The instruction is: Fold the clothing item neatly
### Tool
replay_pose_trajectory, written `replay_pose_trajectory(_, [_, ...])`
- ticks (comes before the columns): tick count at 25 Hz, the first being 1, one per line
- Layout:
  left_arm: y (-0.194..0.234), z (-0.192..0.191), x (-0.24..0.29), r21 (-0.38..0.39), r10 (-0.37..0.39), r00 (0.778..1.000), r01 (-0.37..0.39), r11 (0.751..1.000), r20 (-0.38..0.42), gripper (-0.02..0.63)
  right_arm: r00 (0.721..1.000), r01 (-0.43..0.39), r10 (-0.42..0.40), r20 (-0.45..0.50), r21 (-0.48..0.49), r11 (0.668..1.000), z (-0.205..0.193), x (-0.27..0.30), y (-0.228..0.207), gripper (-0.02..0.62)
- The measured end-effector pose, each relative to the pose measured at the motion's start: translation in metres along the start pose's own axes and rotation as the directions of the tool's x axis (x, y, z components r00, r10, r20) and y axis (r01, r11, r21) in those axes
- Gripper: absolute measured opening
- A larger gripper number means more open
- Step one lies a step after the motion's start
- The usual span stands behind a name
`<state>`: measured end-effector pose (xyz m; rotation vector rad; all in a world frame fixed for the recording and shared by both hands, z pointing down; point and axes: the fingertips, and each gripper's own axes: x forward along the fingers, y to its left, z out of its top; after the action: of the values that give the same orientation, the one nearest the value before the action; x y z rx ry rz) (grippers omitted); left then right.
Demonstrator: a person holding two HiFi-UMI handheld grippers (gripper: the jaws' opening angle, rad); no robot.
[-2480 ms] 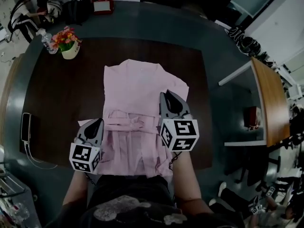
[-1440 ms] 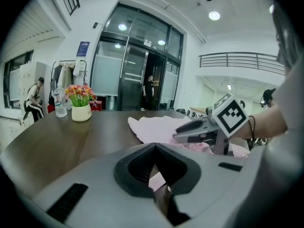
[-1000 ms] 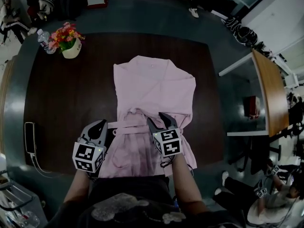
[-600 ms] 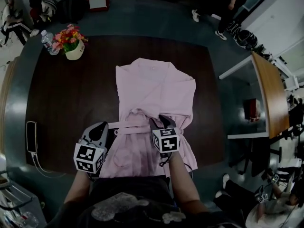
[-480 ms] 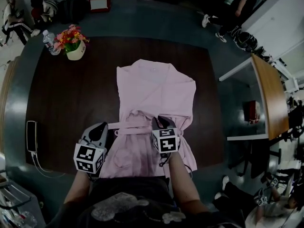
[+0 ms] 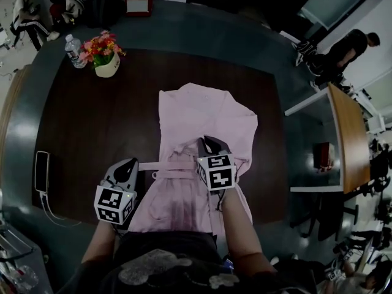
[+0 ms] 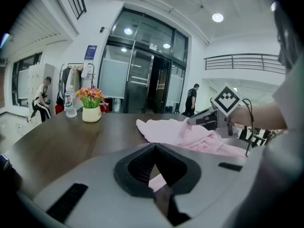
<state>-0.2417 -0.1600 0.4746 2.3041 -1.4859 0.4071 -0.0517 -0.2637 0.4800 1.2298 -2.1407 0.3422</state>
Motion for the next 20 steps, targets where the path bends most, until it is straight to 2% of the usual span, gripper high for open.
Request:
replay_pose_trajectory(3, [0.009, 0.002, 0.0, -0.013, 0.016, 1.0, -0.016, 1.0, 0.006, 0.009, 0.999, -0.043, 0.043, 0.004, -0.064, 0.997, 0.033, 0.023, 0.01, 0.014])
replay_pose_trajectory(7, [0.021, -0.001, -0.003, -0.046, 0.038, 0.999, -0.038, 0.998, 0.012, 0.011, 0.992, -0.123, 0.12, -0.036, -0.099, 0.987, 0.05, 0.065, 0.032, 0.014])
replay_pose_trajectory(9, [0.027, -0.004, -0.005, -0.061, 0.05, 0.999, -0.05, 0.997, 0.009, 0.009, 0.981, -0.19, 0.187, -0.041, -0.09, 0.978, 0.053, 0.083, 0.047, 0.019])
replay_pose_trajectory(12, [0.038, -0.011, -0.006, -0.079, 0.066, 0.998, -0.066, 0.995, 0.002, 0.011, 0.96, -0.281, 0.281, -0.01, -0.027, 0.959, 0.058, 0.097, 0.067, 0.074])
replay_pose_trajectory(14, [0.045, -0.013, -0.007, -0.088, 0.074, 0.997, -0.074, 0.993, -0.001, 0.011, 0.961, -0.277, 0.277, 0.021, -0.001, 0.961, 0.061, 0.095, 0.066, 0.075])
replay_pose_trajectory(17, [0.051, -0.016, -0.007, -0.1, 0.083, 0.997, -0.083, 0.992, -0.006, 0.009, 0.98, -0.193, 0.191, 0.047, 0.02, 0.981, 0.059, 0.081, 0.049, 0.074])
replay_pose_trajectory(19, [0.054, -0.018, -0.007, -0.102, 0.083, 0.997, -0.083, 0.991, -0.01, 0.011, 0.988, -0.157, 0.157, 0.012, 0.026, 0.987, 0.045, 0.072, 0.043, 0.073])
replay_pose_trajectory(20, [0.055, -0.019, -0.006, -0.102, 0.081, 0.997, -0.082, 0.991, -0.012, 0.011, 0.986, -0.164, 0.165, -0.021, 0.027, 0.986, 0.036, 0.069, 0.045, 0.064])
